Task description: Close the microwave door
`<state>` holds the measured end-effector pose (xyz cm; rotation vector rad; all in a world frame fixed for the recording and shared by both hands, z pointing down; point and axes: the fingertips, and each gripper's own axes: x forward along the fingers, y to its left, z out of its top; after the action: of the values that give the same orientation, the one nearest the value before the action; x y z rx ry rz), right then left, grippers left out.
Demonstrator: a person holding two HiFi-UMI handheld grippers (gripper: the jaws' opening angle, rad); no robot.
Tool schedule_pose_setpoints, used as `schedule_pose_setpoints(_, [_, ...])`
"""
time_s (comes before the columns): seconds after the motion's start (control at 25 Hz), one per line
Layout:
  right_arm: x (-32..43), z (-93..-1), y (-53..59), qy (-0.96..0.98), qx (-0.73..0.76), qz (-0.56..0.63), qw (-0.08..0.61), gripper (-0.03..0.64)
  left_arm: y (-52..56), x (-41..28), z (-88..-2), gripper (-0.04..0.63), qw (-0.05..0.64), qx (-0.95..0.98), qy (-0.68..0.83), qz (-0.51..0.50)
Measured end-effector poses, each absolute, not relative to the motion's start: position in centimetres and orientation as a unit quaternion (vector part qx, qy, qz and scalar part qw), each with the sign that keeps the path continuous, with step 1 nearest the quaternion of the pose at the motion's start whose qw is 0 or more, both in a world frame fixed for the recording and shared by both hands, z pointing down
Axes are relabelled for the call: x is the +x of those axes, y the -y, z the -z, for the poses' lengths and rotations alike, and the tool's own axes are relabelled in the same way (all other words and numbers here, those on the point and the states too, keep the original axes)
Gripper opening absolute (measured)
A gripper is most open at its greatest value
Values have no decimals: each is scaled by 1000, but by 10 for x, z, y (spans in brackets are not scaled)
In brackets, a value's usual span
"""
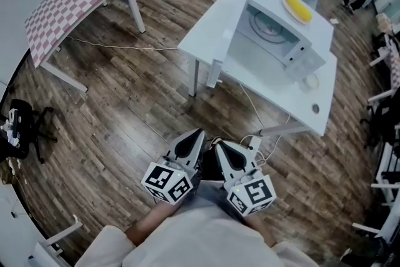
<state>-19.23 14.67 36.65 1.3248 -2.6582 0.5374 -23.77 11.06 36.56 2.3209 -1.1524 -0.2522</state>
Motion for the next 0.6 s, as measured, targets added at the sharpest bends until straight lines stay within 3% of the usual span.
schedule_pose_setpoints(0.6, [-164,-364,-81,883,429,-182,49,25,-54,-206,-366,20,264,862,428,68])
